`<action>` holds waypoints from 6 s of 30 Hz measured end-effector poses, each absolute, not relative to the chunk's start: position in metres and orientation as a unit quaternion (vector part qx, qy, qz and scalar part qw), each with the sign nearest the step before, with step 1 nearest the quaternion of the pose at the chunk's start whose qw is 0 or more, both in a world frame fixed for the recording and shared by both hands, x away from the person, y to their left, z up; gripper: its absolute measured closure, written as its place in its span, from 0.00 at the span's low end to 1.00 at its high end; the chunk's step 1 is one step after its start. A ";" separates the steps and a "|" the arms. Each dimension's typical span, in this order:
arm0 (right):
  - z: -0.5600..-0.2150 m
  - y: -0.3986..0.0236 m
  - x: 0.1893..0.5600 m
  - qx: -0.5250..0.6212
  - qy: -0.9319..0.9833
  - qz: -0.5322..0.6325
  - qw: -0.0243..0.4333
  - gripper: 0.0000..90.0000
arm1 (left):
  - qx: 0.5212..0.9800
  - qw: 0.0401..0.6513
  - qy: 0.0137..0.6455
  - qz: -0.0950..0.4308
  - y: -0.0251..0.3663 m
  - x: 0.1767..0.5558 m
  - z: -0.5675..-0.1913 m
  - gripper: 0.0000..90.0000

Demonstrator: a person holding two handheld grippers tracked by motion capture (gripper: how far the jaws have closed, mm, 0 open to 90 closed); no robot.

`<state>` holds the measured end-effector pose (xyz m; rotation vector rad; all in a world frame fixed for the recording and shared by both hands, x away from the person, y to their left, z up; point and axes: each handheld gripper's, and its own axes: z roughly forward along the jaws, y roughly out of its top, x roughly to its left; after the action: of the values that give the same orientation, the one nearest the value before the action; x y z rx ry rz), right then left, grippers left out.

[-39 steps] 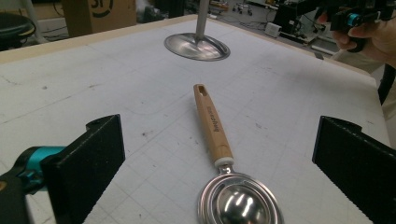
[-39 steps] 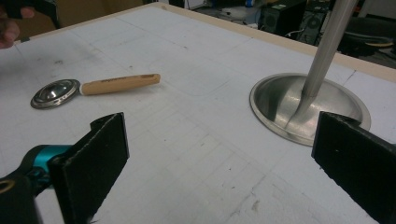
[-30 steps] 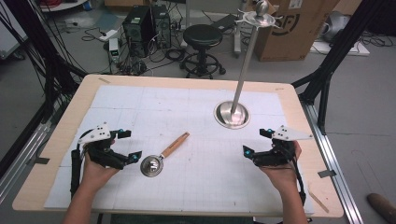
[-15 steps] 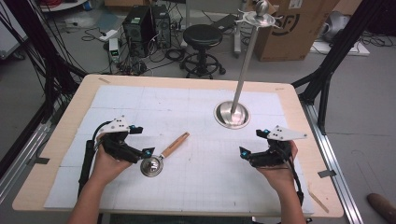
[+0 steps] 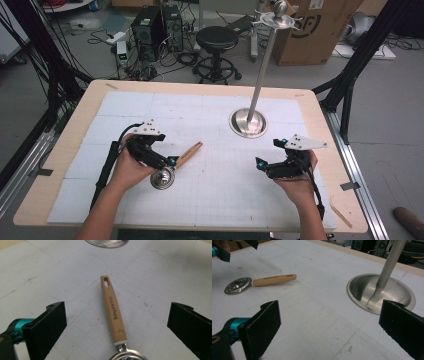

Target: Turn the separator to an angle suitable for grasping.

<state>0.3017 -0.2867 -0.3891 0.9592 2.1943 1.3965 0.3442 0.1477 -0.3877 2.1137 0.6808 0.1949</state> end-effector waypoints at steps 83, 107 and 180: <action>-0.401 -0.288 0.308 0.357 0.788 0.469 0.177 0.03 | 0.927 0.227 0.290 0.069 0.103 0.347 -0.417 0.74; -0.401 -0.290 0.308 0.358 0.788 0.468 0.179 0.03 | 0.932 0.215 0.283 0.066 0.099 0.348 -0.417 0.75; -0.379 -0.278 0.298 0.303 0.774 0.528 0.174 0.10 | 0.824 0.540 0.165 0.050 0.132 0.314 -0.371 0.77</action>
<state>0.2978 -0.2782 -0.3791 0.8591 2.1951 1.4976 0.3143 0.1317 -0.3709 1.9577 0.3919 0.1194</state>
